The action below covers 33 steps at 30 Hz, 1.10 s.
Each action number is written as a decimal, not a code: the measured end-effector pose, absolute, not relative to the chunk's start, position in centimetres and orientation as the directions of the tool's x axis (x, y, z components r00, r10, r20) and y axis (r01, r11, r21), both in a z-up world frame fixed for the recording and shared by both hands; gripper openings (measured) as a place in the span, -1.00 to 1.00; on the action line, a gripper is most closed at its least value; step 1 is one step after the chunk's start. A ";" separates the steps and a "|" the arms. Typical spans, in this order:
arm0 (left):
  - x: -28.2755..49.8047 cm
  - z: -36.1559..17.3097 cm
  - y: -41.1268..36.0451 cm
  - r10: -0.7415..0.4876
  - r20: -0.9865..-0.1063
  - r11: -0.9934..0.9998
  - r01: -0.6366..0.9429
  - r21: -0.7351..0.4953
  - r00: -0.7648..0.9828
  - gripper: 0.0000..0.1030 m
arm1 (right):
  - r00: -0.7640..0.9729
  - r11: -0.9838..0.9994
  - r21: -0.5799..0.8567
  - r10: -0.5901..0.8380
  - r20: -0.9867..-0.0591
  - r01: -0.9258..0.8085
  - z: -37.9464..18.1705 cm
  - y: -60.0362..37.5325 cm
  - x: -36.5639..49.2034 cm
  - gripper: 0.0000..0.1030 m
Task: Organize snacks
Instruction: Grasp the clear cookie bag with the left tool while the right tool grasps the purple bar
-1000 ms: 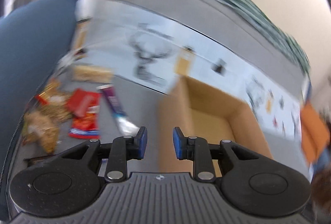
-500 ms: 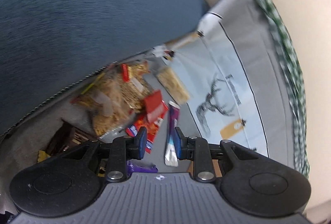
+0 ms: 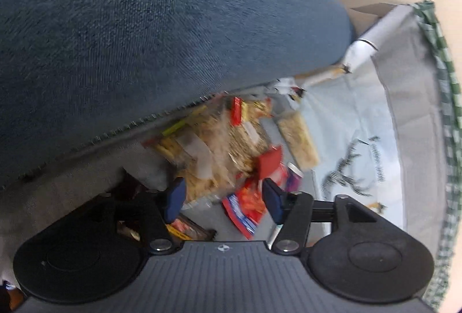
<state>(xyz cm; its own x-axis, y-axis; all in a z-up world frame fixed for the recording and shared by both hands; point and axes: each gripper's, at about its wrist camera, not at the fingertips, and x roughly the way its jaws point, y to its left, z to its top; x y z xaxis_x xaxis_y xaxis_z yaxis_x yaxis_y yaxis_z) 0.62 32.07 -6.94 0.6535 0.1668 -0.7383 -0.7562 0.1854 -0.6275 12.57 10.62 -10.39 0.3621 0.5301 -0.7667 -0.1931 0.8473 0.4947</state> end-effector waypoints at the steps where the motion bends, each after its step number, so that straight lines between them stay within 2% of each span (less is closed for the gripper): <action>1: 0.8 -7.1 32.2 0.174 -0.748 0.178 -0.768 -0.615 0.640 0.33 | 0.356 0.851 0.489 0.524 -0.774 -0.190 -10.7 10.9 12.8 0.29; 4: 1.4 -7.5 32.8 0.184 -0.765 0.174 -0.787 -0.592 0.617 0.37 | 0.341 0.867 0.461 0.498 -0.797 -0.188 -11.4 11.5 13.1 0.26; 6: 1.8 -8.0 33.3 0.175 -0.783 0.167 -0.801 -0.575 0.598 0.38 | 0.352 0.876 0.429 0.481 -0.803 -0.219 -11.5 11.9 13.1 0.05; 8: 2.1 -8.3 33.8 0.178 -0.793 0.164 -0.812 -0.560 0.583 0.38 | 0.362 0.884 0.387 0.462 -0.810 -0.261 -11.5 12.3 13.0 -0.50; 9: 2.3 -8.4 34.1 0.178 -0.796 0.166 -0.815 -0.555 0.578 0.33 | 0.363 0.886 0.374 0.456 -0.813 -0.275 -11.5 12.3 12.9 -0.61; 10: 2.5 -8.5 34.3 0.175 -0.800 0.175 -0.818 -0.548 0.573 0.28 | 0.362 0.886 0.367 0.454 -0.814 -0.285 -11.6 12.4 12.9 -0.62; 12: 3.0 -8.4 34.5 0.172 -0.810 0.214 -0.824 -0.525 0.561 -0.04 | 0.375 0.885 0.336 0.446 -0.813 -0.323 -11.4 12.5 12.5 -0.64; 14: 3.2 -8.1 34.4 0.168 -0.812 0.266 -0.819 -0.509 0.559 -0.09 | 0.394 0.880 0.305 0.443 -0.805 -0.365 -10.8 12.6 12.1 -0.65; 21: 2.2 -5.2 33.2 0.136 -0.765 0.483 -0.716 -0.503 0.630 -0.15 | 0.415 0.838 0.268 0.482 -0.772 -0.475 -8.2 11.1 9.4 -0.65; 26: 2.8 -2.9 31.3 -0.007 -0.783 0.731 -0.531 -0.429 0.622 -0.15 | 0.431 0.792 0.240 0.527 -0.732 -0.562 -6.4 9.2 6.1 -0.65; 30: 2.9 -2.6 29.4 -0.060 -0.807 0.870 -0.366 -0.331 0.587 -0.14 | 0.446 0.777 0.213 0.537 -0.716 -0.593 -6.5 7.6 4.0 -0.65; 33: 2.8 -4.2 29.0 -0.152 -0.821 0.870 -0.320 -0.376 0.551 -0.14 | 0.446 0.777 0.211 0.535 -0.717 -0.593 -7.5 7.4 3.3 -0.64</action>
